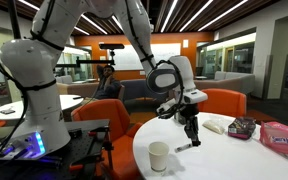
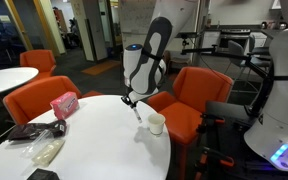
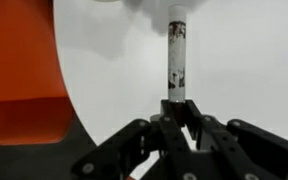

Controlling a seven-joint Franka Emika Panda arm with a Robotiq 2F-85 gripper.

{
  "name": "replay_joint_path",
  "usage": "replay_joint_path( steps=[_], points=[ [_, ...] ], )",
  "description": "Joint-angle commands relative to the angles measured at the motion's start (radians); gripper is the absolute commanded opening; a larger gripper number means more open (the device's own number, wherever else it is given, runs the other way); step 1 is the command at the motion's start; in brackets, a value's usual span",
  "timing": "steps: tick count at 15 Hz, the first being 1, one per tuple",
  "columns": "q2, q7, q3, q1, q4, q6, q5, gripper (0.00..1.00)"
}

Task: Put the marker in the cup

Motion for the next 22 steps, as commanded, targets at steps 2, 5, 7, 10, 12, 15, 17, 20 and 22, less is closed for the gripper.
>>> replay_joint_path(
  steps=[2,5,7,10,12,15,17,20,22],
  points=[
    [-0.028,0.143,-0.29,0.323,-0.153,0.142,0.015,0.05],
    [-0.015,0.14,-0.461,0.54,-0.221,0.123,0.059,0.05],
    [0.01,0.152,-0.576,0.694,-0.263,0.141,0.113,0.05],
    [0.072,0.168,-0.725,0.901,-0.301,0.155,0.228,0.05],
    [0.098,0.155,-0.793,1.002,-0.321,0.111,0.284,0.05],
    [0.163,0.15,-0.876,1.137,-0.355,0.015,0.331,0.05],
    [0.179,0.149,-0.91,1.2,-0.376,-0.07,0.33,0.05],
    [0.225,0.193,-0.947,1.279,-0.387,-0.175,0.326,0.05],
    [0.286,0.281,-0.936,1.284,-0.365,-0.239,0.333,0.05]
  ],
)
